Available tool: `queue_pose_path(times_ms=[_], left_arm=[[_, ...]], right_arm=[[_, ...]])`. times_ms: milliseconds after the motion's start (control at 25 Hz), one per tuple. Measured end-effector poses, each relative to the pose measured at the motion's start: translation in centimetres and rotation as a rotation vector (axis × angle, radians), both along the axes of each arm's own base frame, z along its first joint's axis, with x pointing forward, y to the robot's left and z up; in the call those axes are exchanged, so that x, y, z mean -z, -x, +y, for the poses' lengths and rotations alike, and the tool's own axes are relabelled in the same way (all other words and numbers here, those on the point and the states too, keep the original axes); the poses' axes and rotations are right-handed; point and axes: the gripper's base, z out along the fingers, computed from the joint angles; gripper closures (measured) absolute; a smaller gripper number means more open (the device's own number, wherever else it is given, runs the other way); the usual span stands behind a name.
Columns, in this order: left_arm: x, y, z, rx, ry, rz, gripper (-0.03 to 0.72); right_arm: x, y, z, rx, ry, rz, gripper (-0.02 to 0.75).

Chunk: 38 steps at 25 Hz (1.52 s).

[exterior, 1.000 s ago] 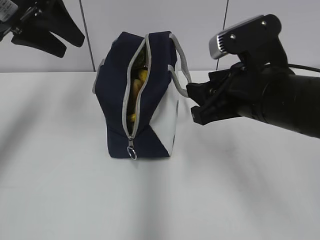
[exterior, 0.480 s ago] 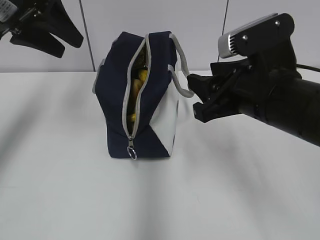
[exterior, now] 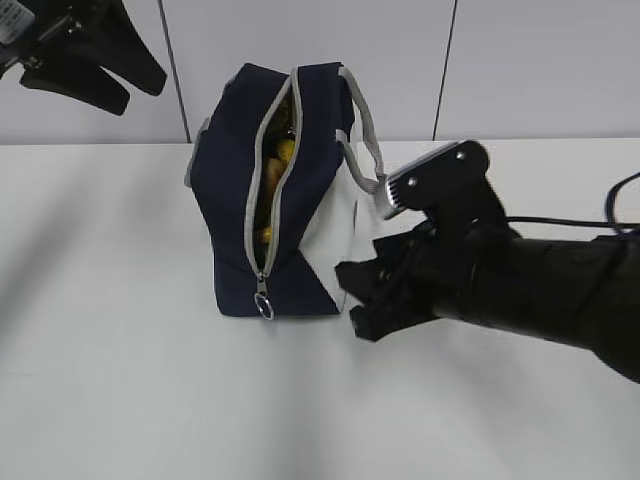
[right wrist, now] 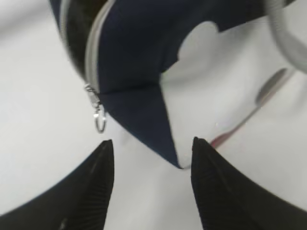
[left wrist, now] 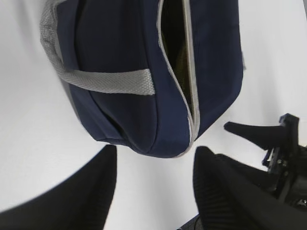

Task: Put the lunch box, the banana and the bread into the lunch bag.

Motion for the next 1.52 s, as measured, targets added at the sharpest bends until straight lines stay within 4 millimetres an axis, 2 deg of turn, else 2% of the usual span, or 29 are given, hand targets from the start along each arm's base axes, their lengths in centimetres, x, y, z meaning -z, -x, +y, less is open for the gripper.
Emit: queue_pose_path(times_ms=[280, 440, 760, 960, 1200, 1520], left_arm=[[0.1, 0.0, 0.1, 0.004, -0.016, -0.009, 0.319], [0.1, 0.0, 0.1, 0.007, -0.018, -0.011, 0.319], [0.0, -0.1, 0.1, 0.005, -0.018, -0.014, 0.319], [0.2, -0.2, 0.4, -0.002, -0.059, -0.029, 0.319], [0.3, -0.3, 0.7, -0.006, -0.087, -0.038, 0.319], [0.5, -0.6, 0.8, -0.023, -0.098, -0.064, 0.319]], right_arm=[[3.4, -0.3, 2.5, -0.206, -0.077, 0.057, 0.354], [4.1, -1.2, 3.3, -0.248, -0.069, 0.064, 0.354], [5.7, -2.8, 4.4, -0.261, -0.08, 0.08, 0.399], [7.1, -3.8, 5.1, -0.263, -0.079, 0.096, 0.406], [7.7, -5.3, 6.0, -0.264, -0.084, 0.086, 0.414], [8.2, -5.4, 6.0, -0.253, -0.079, 0.098, 0.522]])
